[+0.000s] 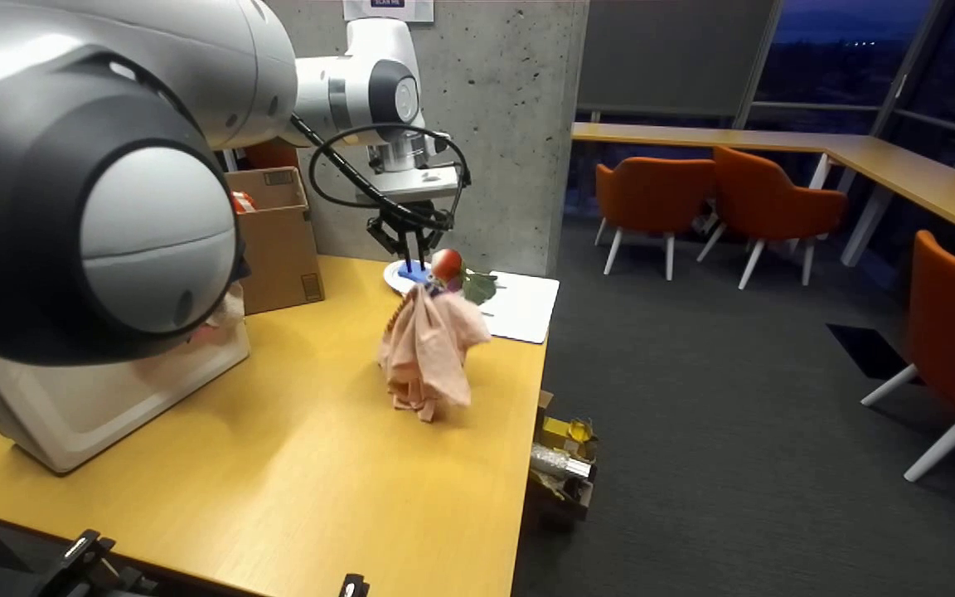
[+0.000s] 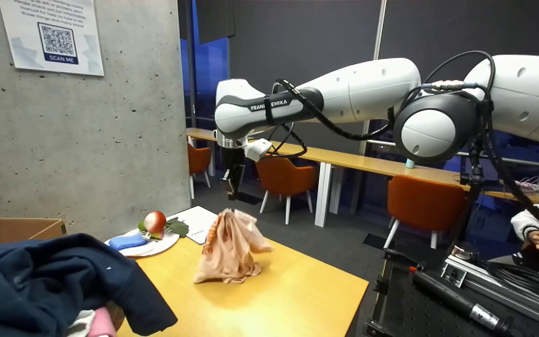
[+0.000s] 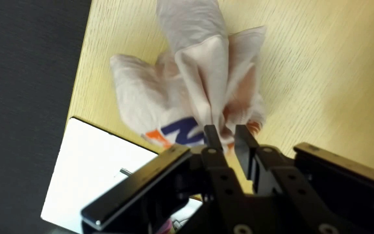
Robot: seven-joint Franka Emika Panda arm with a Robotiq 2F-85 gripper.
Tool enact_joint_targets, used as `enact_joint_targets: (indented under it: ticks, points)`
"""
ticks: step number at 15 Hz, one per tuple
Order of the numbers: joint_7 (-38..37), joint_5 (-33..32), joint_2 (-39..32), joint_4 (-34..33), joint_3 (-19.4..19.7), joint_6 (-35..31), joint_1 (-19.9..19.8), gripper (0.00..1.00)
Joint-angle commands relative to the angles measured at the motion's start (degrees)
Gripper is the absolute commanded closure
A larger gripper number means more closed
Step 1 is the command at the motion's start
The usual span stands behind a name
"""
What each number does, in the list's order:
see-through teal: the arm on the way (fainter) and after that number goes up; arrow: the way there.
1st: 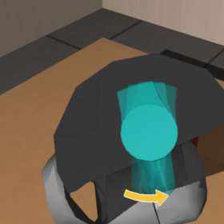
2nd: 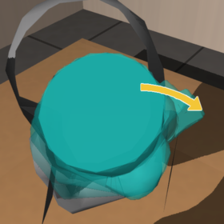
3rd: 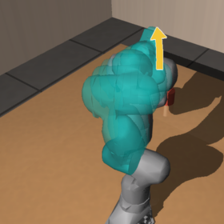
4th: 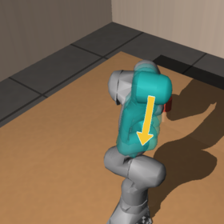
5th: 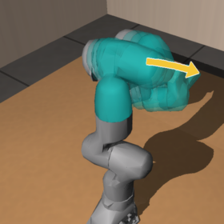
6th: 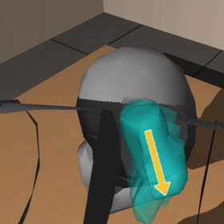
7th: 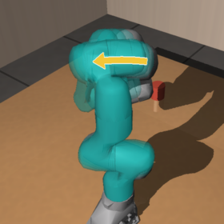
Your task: Put the clothes on top of the basket on the table
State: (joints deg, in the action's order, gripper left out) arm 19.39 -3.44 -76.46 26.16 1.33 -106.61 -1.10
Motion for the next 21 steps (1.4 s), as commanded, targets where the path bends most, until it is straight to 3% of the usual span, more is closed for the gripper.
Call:
enact_joint_targets:
  ticks: [1, 6, 8, 16, 21]
  points:
    - [-1.8, -0.5, 1.7, -0.2, 0.1, 1.7, 0.7, 0.47]
    - [-4.2, -0.4, 4.9, 0.3, -0.5, 1.8, 4.2, 0.11]
    - [-4.2, -0.1, 6.4, 0.2, -1.2, 1.5, 6.2, 0.01]
    - [-0.7, 1.9, 10.9, 0.5, -6.9, 1.3, 14.6, 0.00]
    - [9.5, 2.2, 10.3, 0.6, -10.5, 1.0, 19.1, 0.00]
